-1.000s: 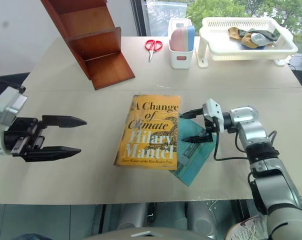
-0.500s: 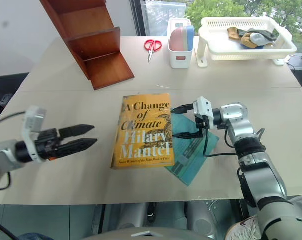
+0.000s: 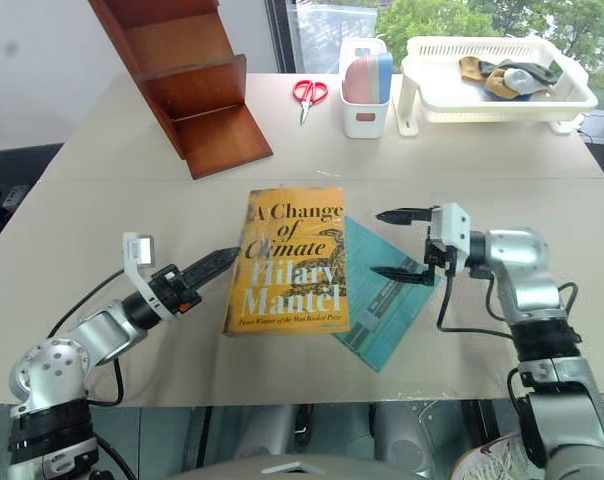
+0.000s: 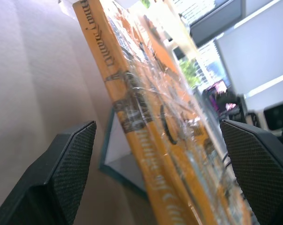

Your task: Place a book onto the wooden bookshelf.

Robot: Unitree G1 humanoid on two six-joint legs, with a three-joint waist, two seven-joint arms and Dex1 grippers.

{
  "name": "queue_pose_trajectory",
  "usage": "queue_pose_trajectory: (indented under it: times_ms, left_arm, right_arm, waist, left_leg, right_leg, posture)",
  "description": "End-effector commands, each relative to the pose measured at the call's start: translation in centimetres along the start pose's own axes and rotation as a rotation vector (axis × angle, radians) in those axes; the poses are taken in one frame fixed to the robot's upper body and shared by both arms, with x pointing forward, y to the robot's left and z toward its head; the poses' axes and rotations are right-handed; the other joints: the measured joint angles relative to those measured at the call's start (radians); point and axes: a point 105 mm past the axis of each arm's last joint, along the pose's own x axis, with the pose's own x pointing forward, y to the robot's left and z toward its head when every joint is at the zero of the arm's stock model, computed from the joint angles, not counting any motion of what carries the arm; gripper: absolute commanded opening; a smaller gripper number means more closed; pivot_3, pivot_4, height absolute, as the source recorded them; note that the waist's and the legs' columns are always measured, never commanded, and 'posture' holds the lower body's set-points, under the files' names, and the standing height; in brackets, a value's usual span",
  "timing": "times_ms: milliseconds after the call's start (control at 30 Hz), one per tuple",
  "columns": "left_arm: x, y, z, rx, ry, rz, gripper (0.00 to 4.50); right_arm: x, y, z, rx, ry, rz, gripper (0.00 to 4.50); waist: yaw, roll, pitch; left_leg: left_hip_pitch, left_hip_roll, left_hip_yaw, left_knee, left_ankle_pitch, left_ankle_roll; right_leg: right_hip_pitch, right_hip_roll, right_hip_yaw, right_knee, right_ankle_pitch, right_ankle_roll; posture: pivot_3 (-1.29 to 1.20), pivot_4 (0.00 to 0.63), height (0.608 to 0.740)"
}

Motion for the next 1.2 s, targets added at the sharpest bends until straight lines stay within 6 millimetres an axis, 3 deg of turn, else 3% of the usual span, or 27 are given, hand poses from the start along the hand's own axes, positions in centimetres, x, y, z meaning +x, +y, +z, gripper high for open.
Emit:
queue_pose_trajectory:
  times_ms: [33,167,267,433,567,700,767,967,1200]
  left_arm:
    - [1.0,0.5,0.6,-0.040,-0.045,-0.016,4.44]
    - [1.6,1.1,0.8,-0.081,-0.064,-0.021,4.44]
    - [2.3,0.9,0.5,-0.119,-0.047,-0.052,4.44]
    - [3.4,0.0,-0.2,-0.166,-0.003,-0.116,4.44]
    - [4.5,-0.7,-0.2,-0.180,0.019,-0.151,2.79]
    - [4.8,-0.4,0.0,-0.182,0.028,-0.141,0.82]
    - [4.6,-0.1,0.2,-0.185,0.020,-0.131,0.18]
    - [4.4,-0.7,1.4,-0.185,-0.027,-0.147,0.13]
    - [4.9,-4.1,6.6,-0.060,-0.151,-0.193,0.12]
  right_arm:
    - [-2.2,0.9,5.0,0.037,-0.133,-0.011,4.50]
    - [-4.6,2.8,7.9,0.216,-0.194,-0.045,4.50]
    - [-6.9,5.3,9.1,0.342,-0.157,-0.021,4.50]
    - [-8.7,5.3,9.4,0.368,-0.111,-0.130,4.50]
    - [-8.9,5.5,9.4,0.368,-0.093,-0.152,4.50]
    - [-8.6,5.4,9.5,0.362,-0.090,-0.157,4.50]
    - [-8.7,5.3,9.6,0.360,-0.093,-0.159,4.50]
    - [-9.3,5.0,9.5,0.351,-0.110,-0.171,4.50]
    - [-10.3,4.3,9.2,0.359,-0.122,-0.184,4.50]
  waist:
    - [0.005,0.000,0.000]
    - [0.021,0.000,0.000]
    - [0.028,-0.002,-0.001]
    - [0.018,-0.004,-0.002]
    - [0.019,-0.004,-0.003]
    - [0.020,-0.004,-0.003]
    - [0.020,-0.004,-0.003]
    - [0.020,-0.004,-0.003]
    - [0.023,-0.006,-0.002]
  left_leg:
    - [0.000,0.000,0.000,0.001,0.000,0.000]
    - [0.000,0.000,0.000,0.001,0.000,0.000]
    - [-0.001,-0.001,-0.002,0.000,0.000,0.000]
    - [0.000,-0.001,0.000,0.001,0.000,0.000]
    - [0.000,-0.001,-0.001,0.002,0.000,0.001]
    - [-0.001,-0.002,-0.001,0.002,0.000,0.001]
    - [-0.001,-0.002,-0.001,0.001,0.000,0.001]
    - [-0.001,-0.002,-0.001,0.001,0.000,0.001]
    - [-0.002,-0.002,-0.001,0.001,0.000,0.001]
  right_leg:
    - [0.000,0.000,0.000,0.000,0.000,0.000]
    - [0.000,0.000,0.000,-0.001,0.000,0.000]
    - [0.002,-0.001,-0.002,-0.002,0.000,0.000]
    - [0.002,-0.001,0.000,-0.002,0.000,0.000]
    - [0.002,0.000,0.000,-0.002,0.000,0.000]
    - [0.001,0.001,0.000,-0.002,0.000,0.000]
    - [0.001,0.001,0.000,-0.002,0.000,0.000]
    - [0.001,0.001,0.000,-0.002,0.000,0.000]
    - [0.001,0.000,-0.001,-0.002,0.000,0.000]
  posture:
    - [0.00,0.150,0.740]
    - [0.00,0.150,0.740]
    - [0.00,0.150,0.740]
    - [0.00,0.150,0.740]
    - [0.00,0.150,0.740]
    - [0.00,0.150,0.740]
    - [0.00,0.150,0.740]
    - [0.00,0.150,0.740]
    - [0.00,0.150,0.740]
